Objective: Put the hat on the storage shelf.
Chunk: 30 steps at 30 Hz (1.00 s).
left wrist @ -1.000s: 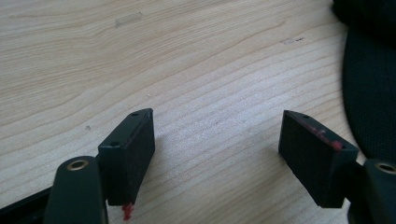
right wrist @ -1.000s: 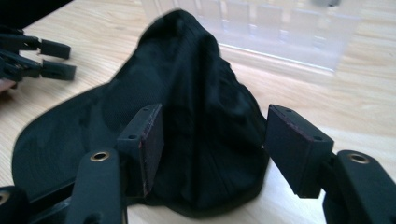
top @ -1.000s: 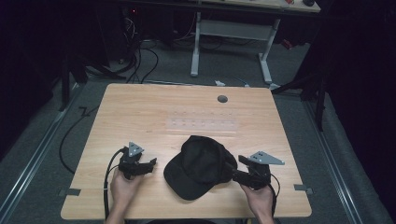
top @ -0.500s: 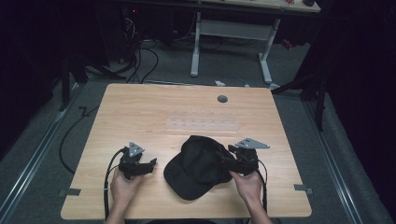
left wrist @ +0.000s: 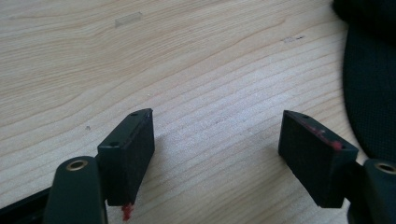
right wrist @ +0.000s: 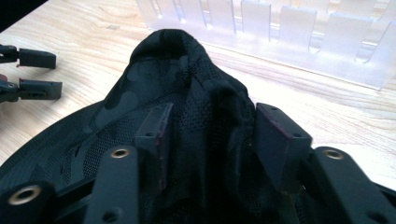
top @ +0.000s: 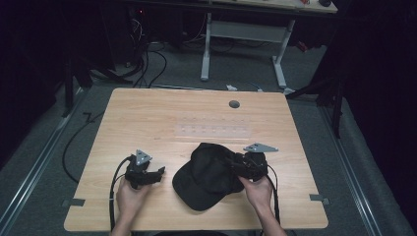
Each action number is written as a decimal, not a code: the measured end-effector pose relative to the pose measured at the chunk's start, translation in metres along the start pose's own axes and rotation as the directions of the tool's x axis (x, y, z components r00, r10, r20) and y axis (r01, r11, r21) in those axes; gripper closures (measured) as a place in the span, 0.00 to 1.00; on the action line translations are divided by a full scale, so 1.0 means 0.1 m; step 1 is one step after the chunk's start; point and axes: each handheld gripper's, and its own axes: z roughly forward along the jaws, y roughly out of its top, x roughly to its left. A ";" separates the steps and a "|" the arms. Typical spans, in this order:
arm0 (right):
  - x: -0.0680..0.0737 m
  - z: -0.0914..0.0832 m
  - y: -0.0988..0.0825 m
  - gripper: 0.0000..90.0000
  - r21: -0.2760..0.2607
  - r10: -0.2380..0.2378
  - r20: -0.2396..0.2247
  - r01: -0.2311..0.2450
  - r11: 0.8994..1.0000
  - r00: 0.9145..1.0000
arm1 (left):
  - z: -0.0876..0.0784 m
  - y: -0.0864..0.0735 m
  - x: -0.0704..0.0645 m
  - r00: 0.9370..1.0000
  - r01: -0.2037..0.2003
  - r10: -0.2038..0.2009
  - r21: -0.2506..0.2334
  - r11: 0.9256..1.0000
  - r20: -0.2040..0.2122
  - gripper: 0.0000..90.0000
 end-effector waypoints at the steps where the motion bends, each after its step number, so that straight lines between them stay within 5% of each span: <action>1: 0.00 0.01 0.00 0.58 0.005 -0.001 -0.003 0.001 1.000 1.000 | 0.00 0.00 0.00 1.000 0.000 0.000 0.000 1.000 0.000 0.30; 14: -0.03 0.06 -0.02 0.84 0.043 0.008 -0.062 -0.005 0.999 0.998 | 0.00 0.00 0.00 1.000 0.003 -0.003 0.000 1.000 0.002 0.30; 30: -0.08 -0.04 -0.04 0.92 -0.015 0.017 -0.129 -0.019 1.000 0.992 | 0.00 0.00 -0.01 1.000 0.000 0.000 0.001 1.000 -0.008 0.31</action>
